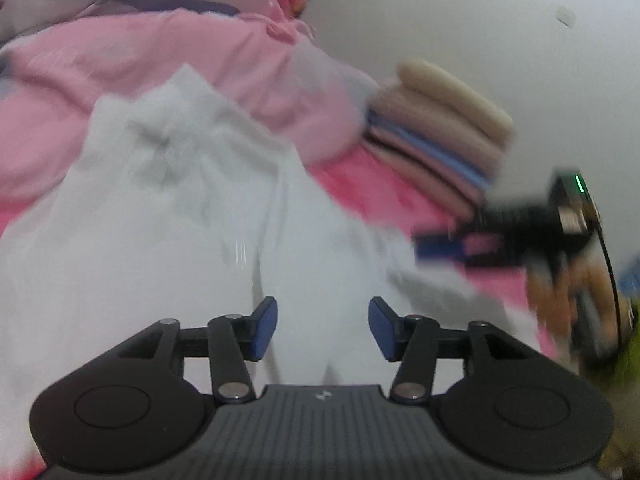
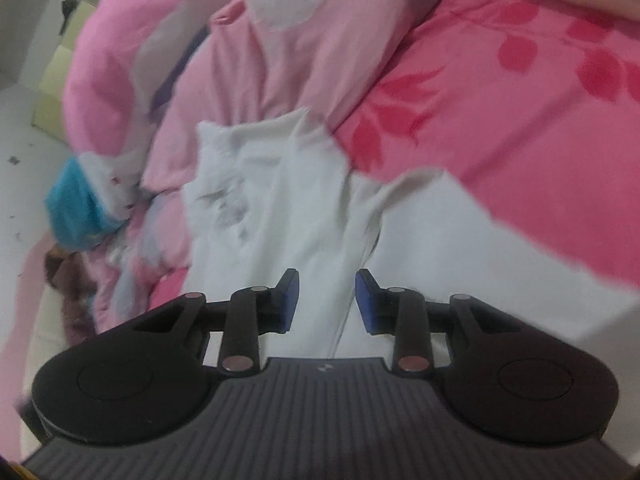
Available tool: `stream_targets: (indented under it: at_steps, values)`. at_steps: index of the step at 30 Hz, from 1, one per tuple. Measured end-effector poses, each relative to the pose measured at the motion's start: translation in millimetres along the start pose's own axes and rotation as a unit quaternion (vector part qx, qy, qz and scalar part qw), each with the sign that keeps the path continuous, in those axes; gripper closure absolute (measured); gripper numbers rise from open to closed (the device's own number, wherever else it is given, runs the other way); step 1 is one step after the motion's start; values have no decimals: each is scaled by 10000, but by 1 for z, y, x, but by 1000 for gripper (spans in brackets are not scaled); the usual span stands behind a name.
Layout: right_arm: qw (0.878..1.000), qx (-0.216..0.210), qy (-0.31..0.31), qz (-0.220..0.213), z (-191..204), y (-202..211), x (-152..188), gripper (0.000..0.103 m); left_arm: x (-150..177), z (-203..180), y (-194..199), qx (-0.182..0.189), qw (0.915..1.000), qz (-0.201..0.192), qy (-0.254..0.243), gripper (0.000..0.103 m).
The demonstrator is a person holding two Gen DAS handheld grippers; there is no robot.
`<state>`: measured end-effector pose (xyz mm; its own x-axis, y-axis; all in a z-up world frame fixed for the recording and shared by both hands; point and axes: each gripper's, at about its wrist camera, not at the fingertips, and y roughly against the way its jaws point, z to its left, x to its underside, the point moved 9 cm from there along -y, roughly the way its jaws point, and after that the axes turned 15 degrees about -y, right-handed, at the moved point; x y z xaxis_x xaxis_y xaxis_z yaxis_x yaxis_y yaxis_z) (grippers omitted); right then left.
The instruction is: Fold clothes
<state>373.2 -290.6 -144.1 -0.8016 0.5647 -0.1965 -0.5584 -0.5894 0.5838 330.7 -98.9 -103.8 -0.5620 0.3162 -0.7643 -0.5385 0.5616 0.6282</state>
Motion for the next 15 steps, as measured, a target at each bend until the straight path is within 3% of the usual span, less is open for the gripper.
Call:
stream_targets:
  at_steps: [4,12,15]
  values:
    - [9997,-50,-230,55,-12,-21,-12,73,-52,10,-76,-310,9991,208,-177,45]
    - [9970,-326,-680,162,-31,-47,-28,73,-80,21,-154,-801,9914,981,-326,45]
    - [9960,-449,-761,139,-33,-52,-32,73,-90,25,-183,-984,9863,1269,-381,55]
